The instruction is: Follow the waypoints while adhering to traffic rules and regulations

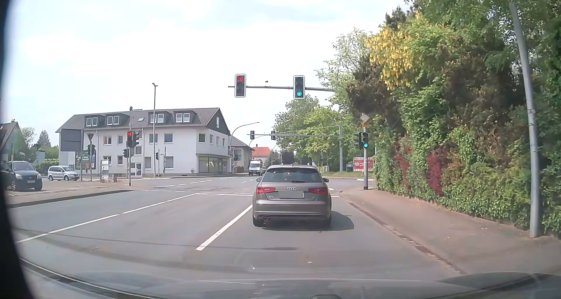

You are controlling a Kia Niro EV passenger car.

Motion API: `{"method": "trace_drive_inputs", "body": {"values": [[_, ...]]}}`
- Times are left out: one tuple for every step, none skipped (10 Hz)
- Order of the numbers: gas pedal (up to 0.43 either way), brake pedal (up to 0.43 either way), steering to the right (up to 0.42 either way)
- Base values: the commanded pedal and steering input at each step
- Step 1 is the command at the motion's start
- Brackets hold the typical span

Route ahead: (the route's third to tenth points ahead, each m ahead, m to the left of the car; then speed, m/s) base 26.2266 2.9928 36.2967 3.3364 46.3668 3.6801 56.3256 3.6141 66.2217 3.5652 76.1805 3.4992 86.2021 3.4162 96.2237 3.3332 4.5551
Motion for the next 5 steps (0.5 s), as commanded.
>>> {"method": "trace_drive_inputs", "body": {"values": [[0.26,0.0,-0.005],[0.268,0.0,-0.005],[0.268,0.0,-0.005],[0.268,0.0,-0.005],[0.268,0.0,-0.005]]}}
